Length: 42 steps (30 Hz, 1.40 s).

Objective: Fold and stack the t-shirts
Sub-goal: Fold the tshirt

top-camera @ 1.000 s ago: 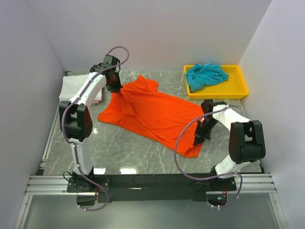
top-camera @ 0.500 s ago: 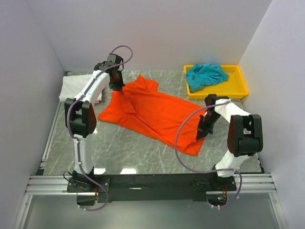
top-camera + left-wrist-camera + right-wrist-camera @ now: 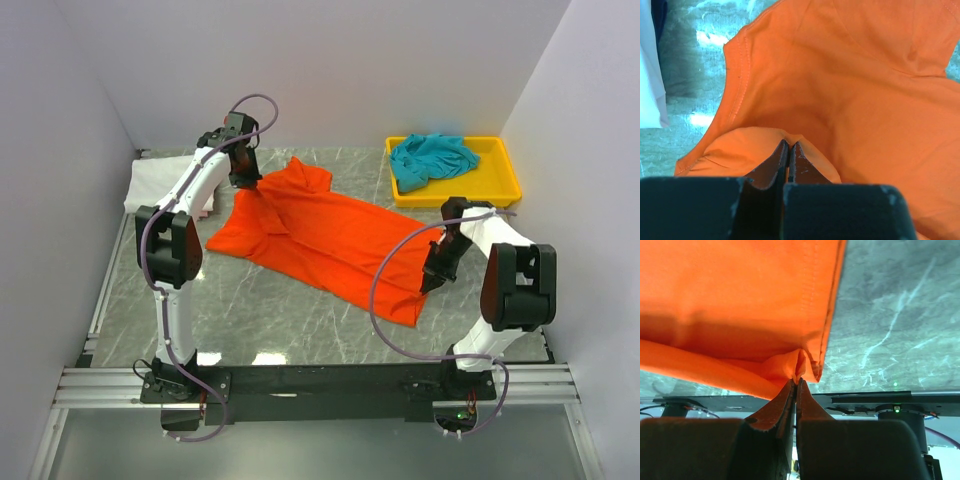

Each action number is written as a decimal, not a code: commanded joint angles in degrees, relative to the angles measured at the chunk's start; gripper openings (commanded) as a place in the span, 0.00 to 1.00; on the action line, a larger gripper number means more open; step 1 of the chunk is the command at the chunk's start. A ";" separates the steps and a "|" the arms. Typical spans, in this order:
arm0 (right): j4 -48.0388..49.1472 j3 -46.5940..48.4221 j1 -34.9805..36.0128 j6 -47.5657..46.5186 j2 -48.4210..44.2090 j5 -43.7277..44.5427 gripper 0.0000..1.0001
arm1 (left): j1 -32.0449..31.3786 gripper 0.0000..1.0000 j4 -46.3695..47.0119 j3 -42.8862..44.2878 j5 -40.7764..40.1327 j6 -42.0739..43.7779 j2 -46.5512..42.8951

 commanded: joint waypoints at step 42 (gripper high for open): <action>2.33 -9.54 3.56 2.19 -11.45 -0.04 0.53 | 9.79 0.62 17.80 -36.33 11.69 -2.90 -22.65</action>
